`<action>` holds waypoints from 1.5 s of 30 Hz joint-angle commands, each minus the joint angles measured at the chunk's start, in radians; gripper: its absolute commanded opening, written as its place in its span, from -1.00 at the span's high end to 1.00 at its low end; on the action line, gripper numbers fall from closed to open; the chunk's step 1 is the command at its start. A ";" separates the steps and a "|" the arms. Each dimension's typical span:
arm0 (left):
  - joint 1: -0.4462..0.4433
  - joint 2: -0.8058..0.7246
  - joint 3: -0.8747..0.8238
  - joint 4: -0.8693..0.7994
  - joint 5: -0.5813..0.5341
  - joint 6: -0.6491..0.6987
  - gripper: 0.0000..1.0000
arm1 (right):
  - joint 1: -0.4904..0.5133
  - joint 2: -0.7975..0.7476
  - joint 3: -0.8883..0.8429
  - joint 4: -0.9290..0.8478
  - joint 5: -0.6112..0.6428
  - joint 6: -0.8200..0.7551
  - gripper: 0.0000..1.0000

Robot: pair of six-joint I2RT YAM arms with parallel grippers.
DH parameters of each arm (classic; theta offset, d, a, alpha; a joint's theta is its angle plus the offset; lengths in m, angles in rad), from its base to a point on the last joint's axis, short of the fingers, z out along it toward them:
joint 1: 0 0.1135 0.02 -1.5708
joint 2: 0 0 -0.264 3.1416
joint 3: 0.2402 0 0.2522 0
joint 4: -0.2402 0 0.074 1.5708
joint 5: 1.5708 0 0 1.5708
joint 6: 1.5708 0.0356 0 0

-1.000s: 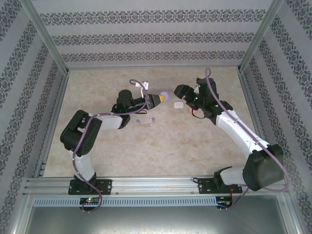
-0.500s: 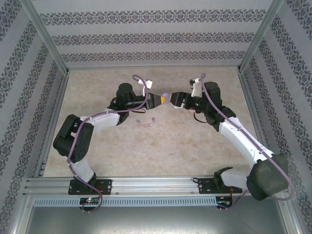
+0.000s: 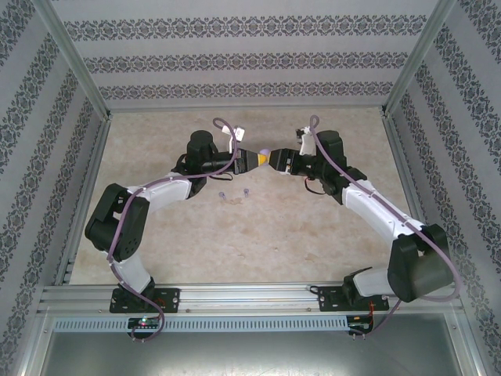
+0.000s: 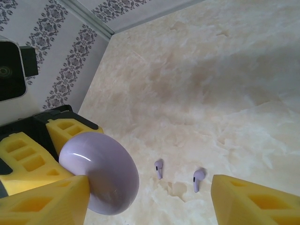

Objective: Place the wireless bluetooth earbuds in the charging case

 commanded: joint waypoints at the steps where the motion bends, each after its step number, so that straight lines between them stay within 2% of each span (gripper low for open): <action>1: -0.003 -0.062 0.021 0.023 0.038 0.027 1.00 | -0.022 0.027 -0.028 0.050 0.018 0.003 -0.34; 9: -0.004 -0.095 0.017 0.027 0.037 0.021 1.00 | -0.096 0.050 -0.129 0.133 -0.011 0.057 -0.27; 22: -0.004 -0.069 0.019 0.070 0.056 -0.010 1.00 | -0.083 -0.162 -0.139 0.144 -0.137 0.083 -0.27; 32: -0.004 -0.043 0.012 0.175 0.060 -0.085 1.00 | -0.034 -0.114 -0.059 0.171 -0.130 0.099 -0.18; 45: -0.006 -0.048 0.010 0.199 0.063 -0.105 1.00 | -0.028 -0.047 -0.045 0.199 -0.126 0.113 -0.04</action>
